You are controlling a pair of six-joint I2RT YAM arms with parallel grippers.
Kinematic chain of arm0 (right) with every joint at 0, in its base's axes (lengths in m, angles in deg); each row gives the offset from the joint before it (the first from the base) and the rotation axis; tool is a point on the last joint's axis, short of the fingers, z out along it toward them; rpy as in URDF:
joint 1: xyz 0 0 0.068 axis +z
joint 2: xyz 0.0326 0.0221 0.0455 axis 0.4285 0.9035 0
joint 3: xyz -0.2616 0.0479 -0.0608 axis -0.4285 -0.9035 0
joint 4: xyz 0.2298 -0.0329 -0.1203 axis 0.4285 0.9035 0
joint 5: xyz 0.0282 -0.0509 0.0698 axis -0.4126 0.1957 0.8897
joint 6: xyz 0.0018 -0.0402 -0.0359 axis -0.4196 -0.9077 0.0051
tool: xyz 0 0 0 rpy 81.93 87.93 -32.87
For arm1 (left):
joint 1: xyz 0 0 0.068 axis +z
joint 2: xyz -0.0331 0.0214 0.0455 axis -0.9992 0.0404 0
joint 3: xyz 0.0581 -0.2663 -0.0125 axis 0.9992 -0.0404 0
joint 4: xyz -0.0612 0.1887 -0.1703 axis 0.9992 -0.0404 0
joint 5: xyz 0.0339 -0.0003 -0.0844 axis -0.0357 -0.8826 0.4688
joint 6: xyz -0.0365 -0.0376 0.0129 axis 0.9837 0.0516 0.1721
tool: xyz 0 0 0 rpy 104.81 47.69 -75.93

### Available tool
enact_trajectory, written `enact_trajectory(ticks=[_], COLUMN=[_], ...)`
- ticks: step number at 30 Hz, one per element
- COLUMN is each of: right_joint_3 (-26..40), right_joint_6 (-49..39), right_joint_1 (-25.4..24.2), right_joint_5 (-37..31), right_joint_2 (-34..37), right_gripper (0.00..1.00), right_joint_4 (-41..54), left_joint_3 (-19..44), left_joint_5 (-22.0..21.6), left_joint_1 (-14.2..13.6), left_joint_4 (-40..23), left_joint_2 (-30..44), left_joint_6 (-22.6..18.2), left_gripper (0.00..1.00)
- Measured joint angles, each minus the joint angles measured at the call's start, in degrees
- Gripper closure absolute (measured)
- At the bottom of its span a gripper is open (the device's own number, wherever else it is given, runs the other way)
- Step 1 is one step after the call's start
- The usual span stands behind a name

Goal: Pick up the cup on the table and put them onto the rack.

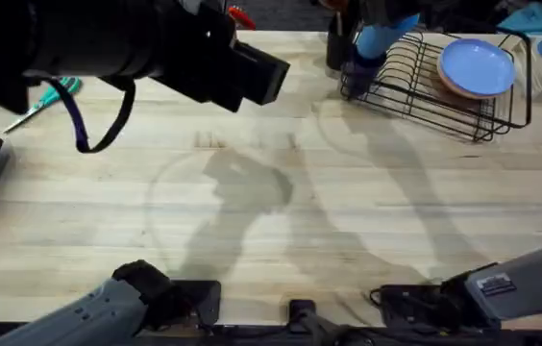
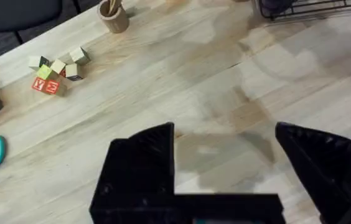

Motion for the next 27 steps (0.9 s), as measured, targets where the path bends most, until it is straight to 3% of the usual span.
enact_trajectory(ticks=[27], right_joint_3=[0.0], right_joint_6=[-0.4], right_joint_1=[-0.2], right_joint_5=[0.0], right_joint_2=[4.3], right_gripper=[0.971], right_joint_4=[0.8], left_joint_3=[0.0], left_joint_5=[0.0], left_joint_1=[0.0], left_joint_4=[0.0], left_joint_2=[0.0], left_joint_6=[0.0], left_gripper=[0.008])
